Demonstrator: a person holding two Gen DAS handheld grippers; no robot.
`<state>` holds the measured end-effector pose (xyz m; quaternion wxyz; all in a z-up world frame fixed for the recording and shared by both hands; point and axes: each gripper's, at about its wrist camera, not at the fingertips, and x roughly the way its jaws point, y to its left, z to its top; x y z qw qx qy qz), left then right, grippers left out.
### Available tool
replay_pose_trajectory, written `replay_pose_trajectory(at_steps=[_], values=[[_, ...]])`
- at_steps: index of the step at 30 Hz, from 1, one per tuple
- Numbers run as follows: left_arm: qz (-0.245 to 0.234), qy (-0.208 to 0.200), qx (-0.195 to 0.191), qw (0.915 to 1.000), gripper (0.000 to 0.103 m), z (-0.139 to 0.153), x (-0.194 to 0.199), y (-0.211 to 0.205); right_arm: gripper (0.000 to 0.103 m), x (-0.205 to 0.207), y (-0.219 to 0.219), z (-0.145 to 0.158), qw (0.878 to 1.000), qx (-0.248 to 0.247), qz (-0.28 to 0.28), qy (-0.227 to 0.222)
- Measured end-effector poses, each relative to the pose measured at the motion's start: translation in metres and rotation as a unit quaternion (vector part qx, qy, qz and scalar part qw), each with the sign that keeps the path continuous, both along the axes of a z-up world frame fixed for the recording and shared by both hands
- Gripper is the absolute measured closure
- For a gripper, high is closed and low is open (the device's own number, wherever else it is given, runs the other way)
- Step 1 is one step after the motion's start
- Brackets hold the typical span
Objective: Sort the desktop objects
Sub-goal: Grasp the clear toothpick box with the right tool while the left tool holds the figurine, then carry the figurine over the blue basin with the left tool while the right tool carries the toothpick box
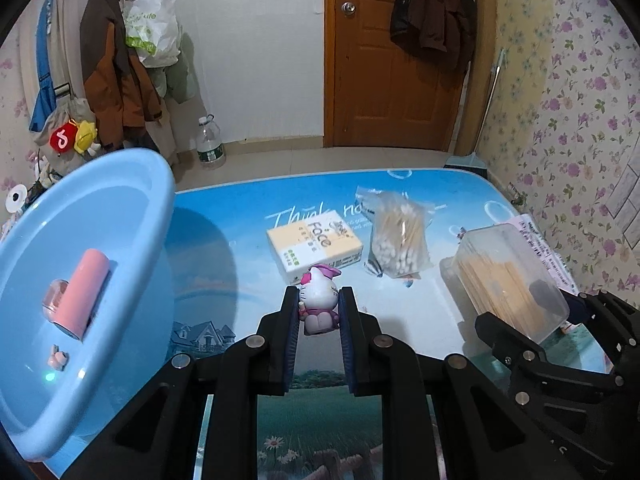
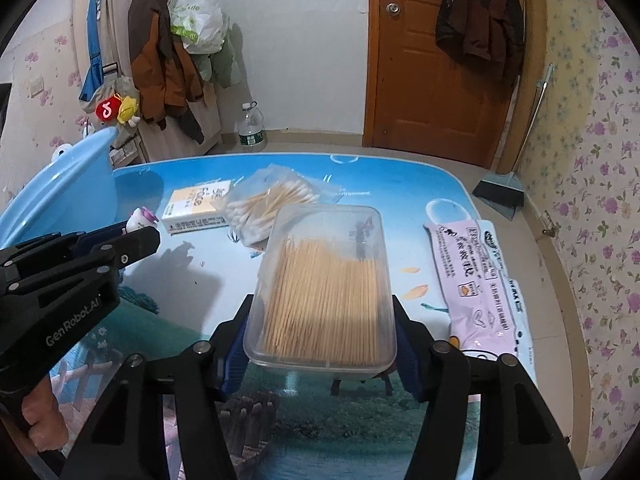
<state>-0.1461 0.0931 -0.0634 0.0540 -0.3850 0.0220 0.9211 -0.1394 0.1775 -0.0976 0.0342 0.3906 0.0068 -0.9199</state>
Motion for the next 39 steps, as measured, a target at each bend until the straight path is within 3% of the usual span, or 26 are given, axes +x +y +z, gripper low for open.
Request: replay_pose_trajectory(at_steps=[8, 19, 28, 39], values=[[0.004, 0.021, 0.004, 0.9998, 0.085, 0.026, 0.019, -0.011, 0.041, 0.024, 0.004, 0.022, 0.999, -0.017, -0.027, 0.016], [0.045, 0.061, 0.027, 0.9967, 0.085, 0.069, 0.069, -0.059, 0.041, 0.060, -0.019, 0.059, 0.996, -0.055, -0.061, 0.043], [0.055, 0.095, 0.033, 0.9934, 0.085, 0.093, 0.104, -0.089, 0.041, 0.086, -0.052, 0.088, 0.996, -0.045, -0.044, 0.066], [0.074, 0.121, 0.048, 0.9887, 0.085, 0.115, 0.118, -0.119, 0.041, 0.100, -0.085, 0.113, 0.996, -0.038, -0.020, 0.082]])
